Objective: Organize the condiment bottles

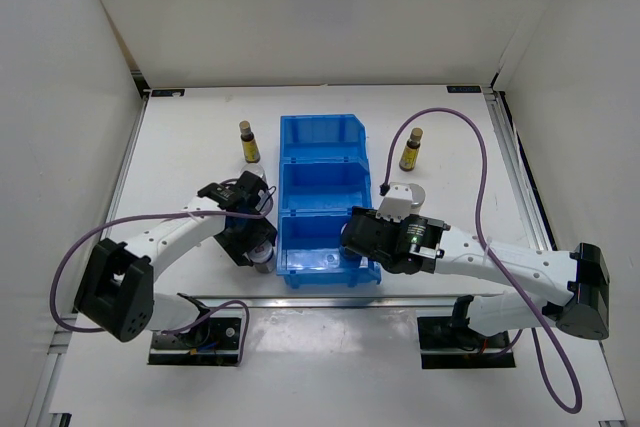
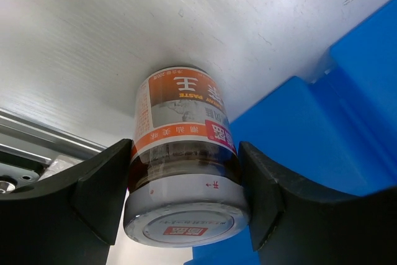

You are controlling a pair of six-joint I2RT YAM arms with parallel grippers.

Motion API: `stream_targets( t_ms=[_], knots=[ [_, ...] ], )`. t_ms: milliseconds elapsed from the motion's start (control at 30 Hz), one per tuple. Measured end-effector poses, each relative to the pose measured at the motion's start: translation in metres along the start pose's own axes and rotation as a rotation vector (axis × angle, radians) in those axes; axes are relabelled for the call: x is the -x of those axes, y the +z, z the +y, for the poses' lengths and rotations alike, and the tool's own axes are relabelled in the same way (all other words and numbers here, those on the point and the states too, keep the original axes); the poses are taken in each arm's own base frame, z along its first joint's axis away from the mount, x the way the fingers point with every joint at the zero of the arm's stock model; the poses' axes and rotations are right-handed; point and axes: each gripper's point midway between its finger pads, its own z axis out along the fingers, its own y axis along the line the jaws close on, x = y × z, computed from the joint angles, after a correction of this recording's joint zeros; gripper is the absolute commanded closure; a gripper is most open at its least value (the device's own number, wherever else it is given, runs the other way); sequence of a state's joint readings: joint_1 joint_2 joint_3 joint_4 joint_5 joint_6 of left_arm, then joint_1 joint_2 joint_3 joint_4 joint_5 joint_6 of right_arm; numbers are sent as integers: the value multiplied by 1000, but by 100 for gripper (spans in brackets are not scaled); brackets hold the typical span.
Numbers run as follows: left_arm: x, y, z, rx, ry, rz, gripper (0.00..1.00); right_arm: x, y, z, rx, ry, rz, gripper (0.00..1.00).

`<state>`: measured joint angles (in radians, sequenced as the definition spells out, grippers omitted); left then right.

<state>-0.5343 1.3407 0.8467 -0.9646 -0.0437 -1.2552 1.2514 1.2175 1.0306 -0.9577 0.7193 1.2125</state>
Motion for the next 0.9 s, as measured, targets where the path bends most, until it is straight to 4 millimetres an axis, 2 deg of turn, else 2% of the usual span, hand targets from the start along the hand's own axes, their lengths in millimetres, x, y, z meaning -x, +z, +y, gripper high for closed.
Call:
stream_targets(
  t_ms=[100, 133, 200, 233, 267, 467, 667, 800, 900],
  knots=[
    [-2, 0, 0, 1, -3, 10, 44, 0, 0, 0, 0, -1, 0, 0],
    [-2, 0, 0, 0, -3, 12, 53, 0, 0, 0, 0, -1, 0, 0],
    [-3, -1, 0, -3, -3, 14, 59, 0, 0, 0, 0, -2, 0, 0],
    [-3, -2, 0, -5, -2, 14, 68, 0, 0, 0, 0, -2, 0, 0],
    [-4, -2, 1, -8, -1, 14, 73, 0, 0, 0, 0, -2, 0, 0],
    [-5, -12, 8, -19, 3, 2, 89, 0, 0, 0, 0, -4, 0, 0],
    [3, -34, 20, -6, 15, -56, 89, 0, 0, 0, 0, -4, 0, 0],
    [12, -54, 15, -19, 28, -98, 89, 0, 0, 0, 0, -5, 0, 0],
    [23, -79, 8, -38, 43, -142, 89, 0, 0, 0, 1, -3, -1, 0]
  ],
)
